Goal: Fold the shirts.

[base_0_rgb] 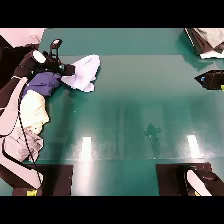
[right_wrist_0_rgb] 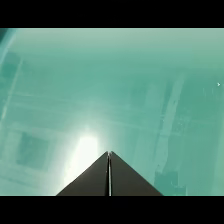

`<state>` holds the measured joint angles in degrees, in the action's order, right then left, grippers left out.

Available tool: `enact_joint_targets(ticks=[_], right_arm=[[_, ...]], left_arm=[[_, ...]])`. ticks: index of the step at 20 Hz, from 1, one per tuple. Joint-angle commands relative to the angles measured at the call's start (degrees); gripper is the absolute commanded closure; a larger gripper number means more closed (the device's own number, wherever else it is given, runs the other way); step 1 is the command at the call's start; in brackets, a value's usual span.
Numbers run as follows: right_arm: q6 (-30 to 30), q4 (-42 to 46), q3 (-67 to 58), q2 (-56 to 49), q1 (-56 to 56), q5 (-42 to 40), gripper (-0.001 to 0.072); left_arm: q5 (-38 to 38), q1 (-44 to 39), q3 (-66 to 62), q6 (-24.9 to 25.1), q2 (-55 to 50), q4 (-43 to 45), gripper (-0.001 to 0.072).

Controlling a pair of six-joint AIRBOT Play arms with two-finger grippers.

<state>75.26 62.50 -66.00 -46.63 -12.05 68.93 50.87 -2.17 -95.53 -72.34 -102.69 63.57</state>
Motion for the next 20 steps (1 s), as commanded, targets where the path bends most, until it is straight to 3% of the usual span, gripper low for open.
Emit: enact_joint_targets(ticks=[1, 5, 8, 13, 18, 19, 20], right_arm=[[-0.04, 0.0, -0.87, 0.02, 0.04, -0.68, 0.0693], [-0.07, 0.04, -7.93, 0.02, 0.04, -1.38, 0.0693], [-0.07, 0.07, -13.75, 0.0, 0.04, -1.46, 0.0693], [-0.07, 0.04, -20.11, 0.02, 0.04, -1.05, 0.0693], [-0.07, 0.07, -21.75, 0.04, 0.04, 1.05, 0.0693], [-0.07, 0.07, -21.75, 0.04, 0.04, 1.73, 0.0693], [-0.07, 0.09, -21.75, 0.04, 0.04, 2.47, 0.0693]], left_arm=[[6.97, -0.04, -7.8, 0.79, -0.42, -2.75, 0.0684], [15.96, -1.7, -24.98, 4.55, 4.0, -15.58, 0.0684], [18.91, -5.49, -25.33, 8.35, 12.63, -26.64, 0.0684], [28.13, -16.94, -18.38, 9.4, 20.11, -25.83, 0.0684], [18.73, -24.55, -8.81, 9.29, 19.15, -18.47, 0.0682], [17.57, -24.57, -7.78, 8.9, 18.18, -18.64, 0.0629], [16.96, -24.52, -7.43, 6.62, 17.14, -18.32, 0.0287]])
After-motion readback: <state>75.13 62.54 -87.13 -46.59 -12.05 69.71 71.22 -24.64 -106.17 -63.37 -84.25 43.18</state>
